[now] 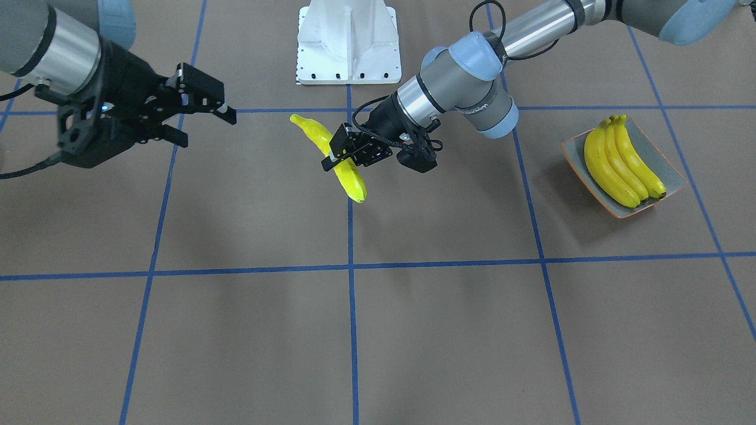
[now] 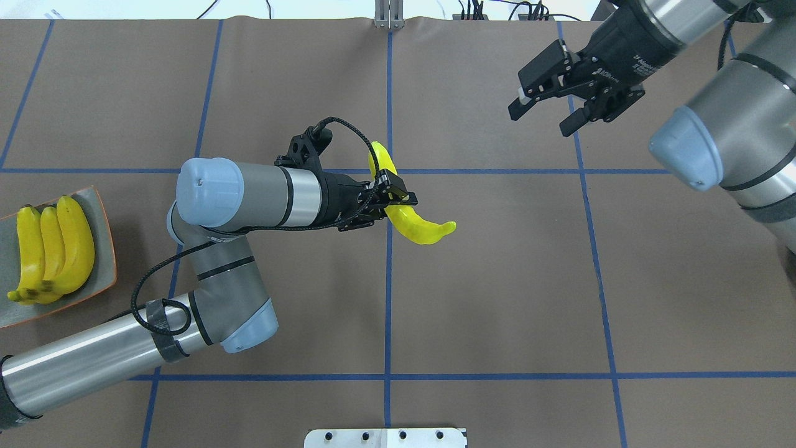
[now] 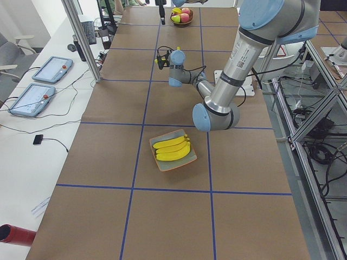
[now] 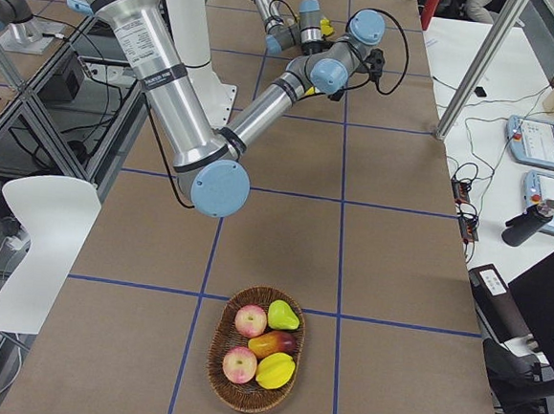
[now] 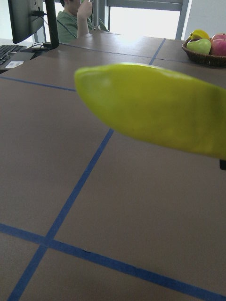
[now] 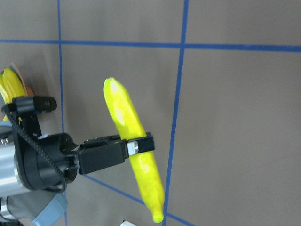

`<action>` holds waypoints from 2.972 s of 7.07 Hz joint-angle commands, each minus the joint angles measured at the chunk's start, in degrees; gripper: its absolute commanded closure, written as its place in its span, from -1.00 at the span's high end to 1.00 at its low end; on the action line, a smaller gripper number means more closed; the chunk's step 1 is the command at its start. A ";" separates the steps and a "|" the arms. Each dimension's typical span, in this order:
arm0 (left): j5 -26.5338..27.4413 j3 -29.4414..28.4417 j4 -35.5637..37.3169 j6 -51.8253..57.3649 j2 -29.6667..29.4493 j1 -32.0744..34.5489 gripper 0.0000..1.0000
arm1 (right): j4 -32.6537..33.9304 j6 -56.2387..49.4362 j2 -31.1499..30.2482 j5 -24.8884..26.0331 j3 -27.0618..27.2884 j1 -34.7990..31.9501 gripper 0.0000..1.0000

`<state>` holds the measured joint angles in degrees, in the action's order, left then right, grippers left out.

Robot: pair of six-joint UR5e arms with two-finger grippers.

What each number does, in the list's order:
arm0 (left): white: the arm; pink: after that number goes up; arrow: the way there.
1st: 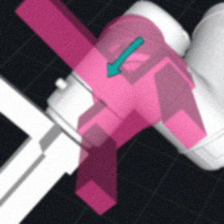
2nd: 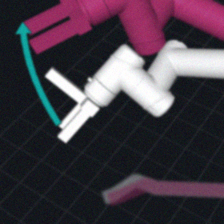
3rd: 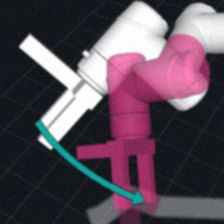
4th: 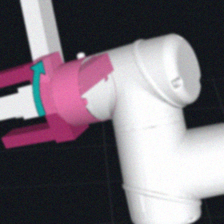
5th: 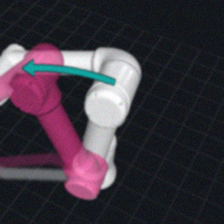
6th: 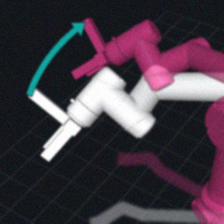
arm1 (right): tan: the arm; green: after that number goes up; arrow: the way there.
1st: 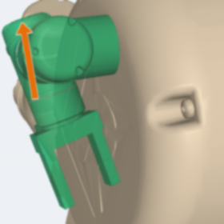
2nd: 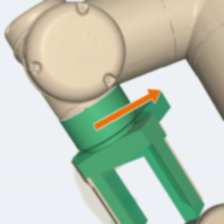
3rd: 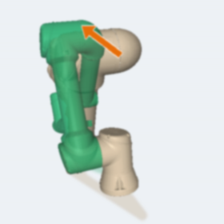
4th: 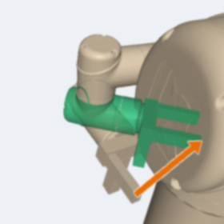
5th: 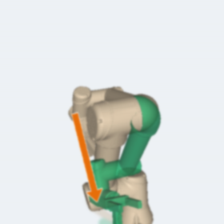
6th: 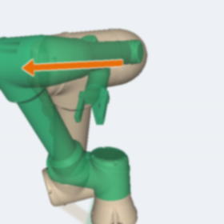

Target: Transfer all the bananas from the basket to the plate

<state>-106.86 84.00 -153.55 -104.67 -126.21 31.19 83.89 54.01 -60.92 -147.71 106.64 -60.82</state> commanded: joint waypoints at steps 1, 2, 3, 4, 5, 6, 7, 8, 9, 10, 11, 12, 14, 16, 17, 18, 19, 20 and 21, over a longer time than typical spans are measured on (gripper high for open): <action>-4.90 4.21 4.47 4.44 6.37 5.07 -1.00 | -0.04 -5.03 -4.53 14.23 0.06 -0.88 0.99; -10.76 8.16 6.05 7.70 12.24 9.98 -1.00 | 0.05 -11.41 -7.87 18.04 -0.29 -0.88 0.99; -16.22 10.02 6.68 10.34 17.00 15.34 -1.00 | 0.22 -17.04 -10.86 18.86 -0.73 -1.14 0.99; -20.45 10.48 6.69 13.85 21.05 19.39 -1.00 | 0.14 -20.05 -13.06 19.39 -1.17 -1.67 0.99; -24.58 11.35 6.69 16.58 25.27 23.00 -1.00 | 0.14 -20.26 -13.69 19.57 -1.17 -1.58 1.00; -27.75 12.06 6.60 16.78 28.27 26.69 -1.00 | 0.14 -20.26 -14.31 19.57 -1.26 -1.58 0.99; -30.05 12.93 6.34 16.87 32.21 30.12 -1.00 | -0.04 -20.26 -15.27 19.57 -1.26 -1.58 1.00; -30.85 12.94 6.16 20.44 36.43 32.51 -1.00 | -0.21 -20.26 -15.98 19.57 -1.26 -1.58 0.99; -32.34 12.85 6.24 28.13 41.95 33.84 -1.00 | -0.47 -20.26 -16.51 19.48 -1.17 -1.58 1.00; -34.79 12.51 6.25 32.47 44.79 36.02 -1.00 | -0.48 -20.17 -16.60 19.40 -1.17 -1.58 0.99; -36.56 12.33 6.16 36.08 47.08 38.22 -1.00 | -0.48 -20.00 -16.60 19.39 -1.08 -1.58 0.99; -37.97 12.24 6.24 40.38 49.19 38.76 -1.00 | -0.48 -19.91 -16.78 19.39 -1.26 -1.58 0.99; -37.98 11.10 6.33 44.80 49.74 38.25 -1.00 | -0.48 -20.08 -17.48 19.31 -1.26 -1.58 1.00; -37.89 8.56 6.42 47.37 49.39 37.89 -1.00 | -0.48 -19.73 -17.48 19.31 -1.26 -1.50 1.00; -37.63 7.59 6.42 48.41 49.22 37.89 -1.00 | -0.48 -19.73 -17.48 19.22 -1.17 -1.50 1.00; -37.46 6.36 6.42 50.08 49.22 37.89 -1.00 | -0.48 -19.64 -17.48 19.13 -1.08 -1.58 1.00; -37.28 6.18 6.42 50.35 49.30 37.80 -1.00 | -0.48 -19.64 -17.48 19.13 -1.08 -1.50 0.99; -37.28 6.17 6.42 50.53 49.39 37.54 -1.00 | -0.48 -19.64 -17.48 19.13 -1.08 -1.58 0.99; -37.10 6.09 6.42 50.53 49.39 36.41 -1.00 | -0.48 -19.64 -17.57 19.13 -1.17 -1.58 0.99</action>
<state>-144.13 90.24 -147.13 -54.31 -76.86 68.56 83.41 34.36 -78.42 -128.58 105.54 -62.37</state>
